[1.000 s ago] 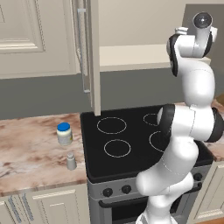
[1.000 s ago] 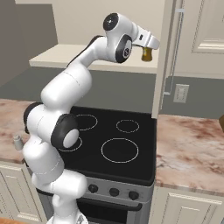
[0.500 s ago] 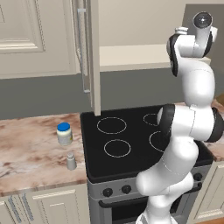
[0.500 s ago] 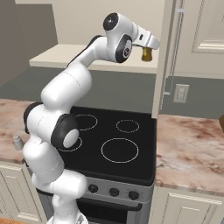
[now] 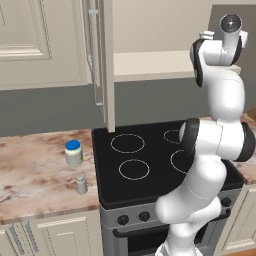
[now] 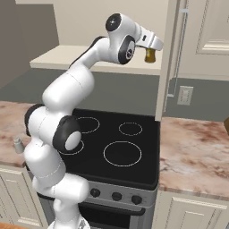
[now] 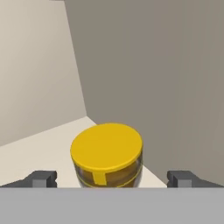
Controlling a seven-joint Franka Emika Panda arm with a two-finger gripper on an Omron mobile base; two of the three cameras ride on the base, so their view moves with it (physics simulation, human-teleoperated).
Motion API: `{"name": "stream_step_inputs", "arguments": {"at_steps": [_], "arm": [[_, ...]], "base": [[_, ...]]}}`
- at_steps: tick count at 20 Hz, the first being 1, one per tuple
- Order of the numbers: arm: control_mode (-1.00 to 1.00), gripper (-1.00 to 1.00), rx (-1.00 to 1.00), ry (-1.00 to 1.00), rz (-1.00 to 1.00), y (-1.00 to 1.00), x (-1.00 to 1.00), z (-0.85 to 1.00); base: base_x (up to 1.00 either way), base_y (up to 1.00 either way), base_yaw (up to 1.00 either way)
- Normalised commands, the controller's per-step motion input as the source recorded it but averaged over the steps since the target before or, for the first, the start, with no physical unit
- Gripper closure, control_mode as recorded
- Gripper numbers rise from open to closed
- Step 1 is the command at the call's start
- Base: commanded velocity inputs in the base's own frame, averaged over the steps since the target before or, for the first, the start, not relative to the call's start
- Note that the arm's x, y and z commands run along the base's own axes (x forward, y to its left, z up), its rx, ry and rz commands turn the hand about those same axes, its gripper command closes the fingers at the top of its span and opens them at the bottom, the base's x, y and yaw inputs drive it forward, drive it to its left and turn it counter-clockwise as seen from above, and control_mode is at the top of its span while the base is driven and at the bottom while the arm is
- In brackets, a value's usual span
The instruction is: Collect the turmeric, mayonnaise, and shaker from the cabinet and place them next to the stove.
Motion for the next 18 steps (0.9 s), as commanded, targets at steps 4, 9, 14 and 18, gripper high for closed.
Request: {"name": "stream_step_inputs", "arguments": {"at_steps": [4, 9, 14, 18], "arm": [[-1.00, -1.00, 0.00, 0.00, 0.00, 0.00, 0.08, 0.00], [-1.00, -1.00, 0.00, 0.00, 0.00, 0.00, 0.09, 0.00], [-1.00, -1.00, 0.00, 0.00, 0.00, 0.00, 0.12, 0.00], [-1.00, -1.00, 0.00, 0.00, 0.00, -0.01, 0.16, 0.00]], "base": [[0.00, 0.00, 0.00], [0.00, 0.00, 0.00], [0.00, 0.00, 0.00], [0.00, 0.00, 0.00]]}}
